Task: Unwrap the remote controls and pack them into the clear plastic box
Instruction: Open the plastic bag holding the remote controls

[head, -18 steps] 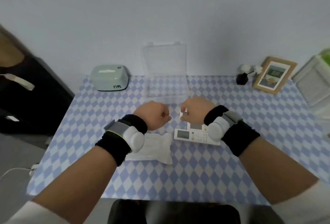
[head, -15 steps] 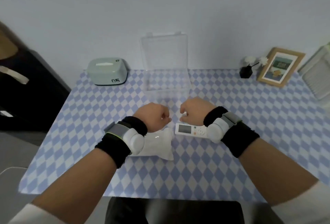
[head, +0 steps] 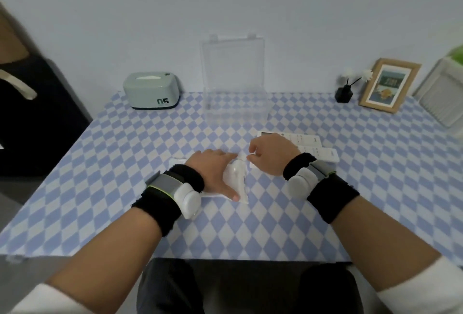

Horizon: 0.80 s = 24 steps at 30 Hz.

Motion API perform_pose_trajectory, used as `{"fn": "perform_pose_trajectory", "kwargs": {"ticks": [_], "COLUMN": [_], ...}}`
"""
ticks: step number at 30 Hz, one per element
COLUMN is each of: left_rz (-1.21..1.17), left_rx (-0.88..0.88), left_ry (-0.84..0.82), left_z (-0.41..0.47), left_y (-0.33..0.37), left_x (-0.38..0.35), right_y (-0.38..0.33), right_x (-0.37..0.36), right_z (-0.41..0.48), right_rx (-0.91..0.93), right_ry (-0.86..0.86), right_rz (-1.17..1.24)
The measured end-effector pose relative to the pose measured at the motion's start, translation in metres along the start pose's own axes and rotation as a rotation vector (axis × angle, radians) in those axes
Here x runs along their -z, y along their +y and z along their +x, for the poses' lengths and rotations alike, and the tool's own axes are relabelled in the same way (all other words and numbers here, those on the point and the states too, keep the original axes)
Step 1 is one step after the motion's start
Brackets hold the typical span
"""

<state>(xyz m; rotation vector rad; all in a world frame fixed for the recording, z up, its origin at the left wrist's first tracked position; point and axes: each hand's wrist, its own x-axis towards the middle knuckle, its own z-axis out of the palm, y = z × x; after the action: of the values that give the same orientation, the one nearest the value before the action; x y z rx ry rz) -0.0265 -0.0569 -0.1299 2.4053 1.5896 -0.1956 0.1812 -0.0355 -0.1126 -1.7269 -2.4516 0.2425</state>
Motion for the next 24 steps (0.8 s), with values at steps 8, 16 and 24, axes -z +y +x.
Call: {"fn": "perform_pose_trajectory", "kwargs": {"ticks": [8,16,24], "left_rz": [-0.118,-0.29,-0.402], "left_rx": [0.062,-0.037,0.105], "left_ry": [0.162,0.411,0.617], "left_z": [-0.019,-0.039,-0.037], "left_y": [0.0,0.002,0.014], "left_x": [0.0,0.014,0.029], "right_y": [-0.026,-0.043,-0.058], "right_x": [-0.016,-0.011,-0.004], "right_z": [-0.041,-0.042,-0.041], "right_rx": [-0.141,-0.345,-0.228], "right_ry": [-0.149,0.006,0.018], "right_rz": [0.33,1.19,1.286]}}
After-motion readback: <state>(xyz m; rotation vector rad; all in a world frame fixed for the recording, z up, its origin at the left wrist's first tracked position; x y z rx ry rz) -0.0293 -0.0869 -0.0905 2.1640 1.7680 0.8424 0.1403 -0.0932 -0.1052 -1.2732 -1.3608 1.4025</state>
